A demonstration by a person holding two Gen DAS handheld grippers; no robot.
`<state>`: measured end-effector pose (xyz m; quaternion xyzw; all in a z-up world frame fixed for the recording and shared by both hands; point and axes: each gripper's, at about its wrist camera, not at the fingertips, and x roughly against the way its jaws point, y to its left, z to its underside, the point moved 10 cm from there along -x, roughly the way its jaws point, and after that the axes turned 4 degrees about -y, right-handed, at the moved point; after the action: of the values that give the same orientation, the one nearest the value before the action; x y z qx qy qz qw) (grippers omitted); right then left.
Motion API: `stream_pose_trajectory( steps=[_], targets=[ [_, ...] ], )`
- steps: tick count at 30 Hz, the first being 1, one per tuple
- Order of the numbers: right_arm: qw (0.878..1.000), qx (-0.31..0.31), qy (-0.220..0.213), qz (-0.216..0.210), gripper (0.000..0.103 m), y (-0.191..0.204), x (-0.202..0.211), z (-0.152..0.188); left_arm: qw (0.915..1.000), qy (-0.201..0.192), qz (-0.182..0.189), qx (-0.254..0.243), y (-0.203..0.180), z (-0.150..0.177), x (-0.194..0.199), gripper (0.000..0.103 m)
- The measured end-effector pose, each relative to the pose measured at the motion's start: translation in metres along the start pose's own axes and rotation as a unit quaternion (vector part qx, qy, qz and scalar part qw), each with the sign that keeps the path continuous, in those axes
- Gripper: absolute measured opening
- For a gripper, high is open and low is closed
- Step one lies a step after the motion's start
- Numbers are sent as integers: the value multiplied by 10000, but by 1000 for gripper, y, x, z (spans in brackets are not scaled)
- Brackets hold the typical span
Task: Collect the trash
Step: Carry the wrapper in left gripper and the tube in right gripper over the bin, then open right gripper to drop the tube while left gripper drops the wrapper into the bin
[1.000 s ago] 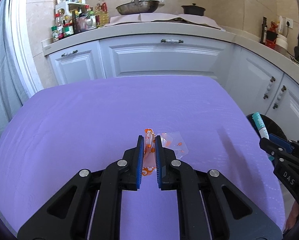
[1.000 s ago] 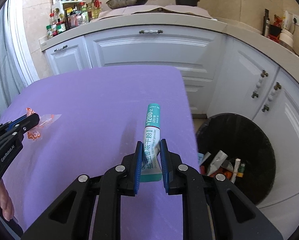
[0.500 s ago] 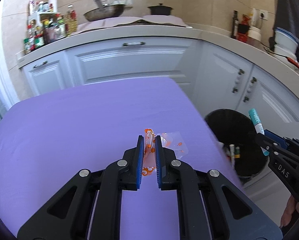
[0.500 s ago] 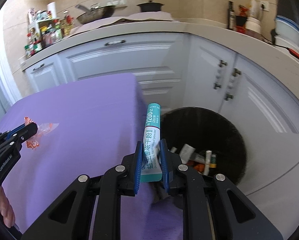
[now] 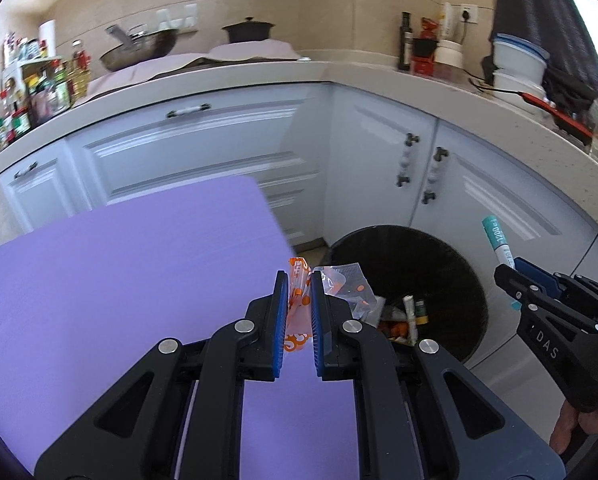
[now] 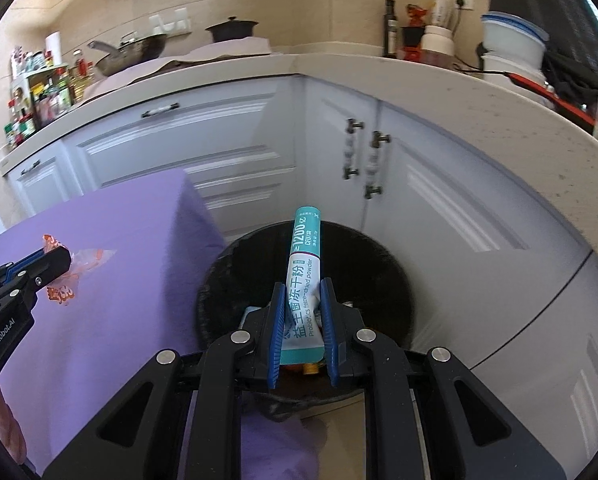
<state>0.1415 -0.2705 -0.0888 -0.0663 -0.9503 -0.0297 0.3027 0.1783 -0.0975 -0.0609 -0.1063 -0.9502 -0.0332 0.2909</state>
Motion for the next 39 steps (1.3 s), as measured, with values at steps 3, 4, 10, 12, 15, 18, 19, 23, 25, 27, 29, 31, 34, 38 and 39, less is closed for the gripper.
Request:
stream_pose_trajectory(
  steps=[3,4,10,12,15,18,19,23,25,27,29,31,34,38,39],
  targets=[
    [9999,-56,-46,76,18,-11,-2,-3,9999,-6,94,-47,-14,-4,-9,11],
    [9999,-70,-62,92,18,-15,-3,-4,9999,-11,114,-60,-19,-5,-12,11],
    [9997,-117,-104,171,18,-30,-14,-9,9998,24,163,-122,-40,-10,-37,11],
    [9997,-130,-109,175,18,-34,-19,-10,9997,98,166,-119,-45,-9,-48,11],
    [9996,-133,-126,200,18,-37,-26,-10,9997,188,109,-132,-49,-6,-63,11],
    [9996,-148,-107,217,18,-40,-35,-9,9995,271,50,-146,-52,-4,-78,11],
    [9996,-157,-79,220,18,-41,-39,-7,9995,295,33,-138,-53,-4,-82,11],
    [9996,-192,16,223,18,-44,-53,-3,9991,408,-45,-95,-56,0,-100,12],
    [9996,-203,44,216,18,-45,-58,-1,9987,504,-30,-77,-57,2,-107,12],
    [9995,-204,71,211,18,-45,-63,-1,9982,596,20,-3,-59,2,-111,12],
    [9995,-203,84,207,18,-45,-68,-1,9981,622,-9,19,-59,-1,-115,12],
    [9995,-197,107,210,18,-45,-72,-1,9982,601,-41,18,-61,-2,-117,12],
    [9995,-209,117,206,18,-46,-76,-1,9978,658,-32,38,-64,0,-121,12],
    [9995,-224,112,216,18,-46,-78,-2,9978,656,-9,62,-67,0,-121,14],
    [9995,-220,106,219,18,-47,-79,-3,9979,645,-5,74,-67,-1,-121,14]
  ],
)
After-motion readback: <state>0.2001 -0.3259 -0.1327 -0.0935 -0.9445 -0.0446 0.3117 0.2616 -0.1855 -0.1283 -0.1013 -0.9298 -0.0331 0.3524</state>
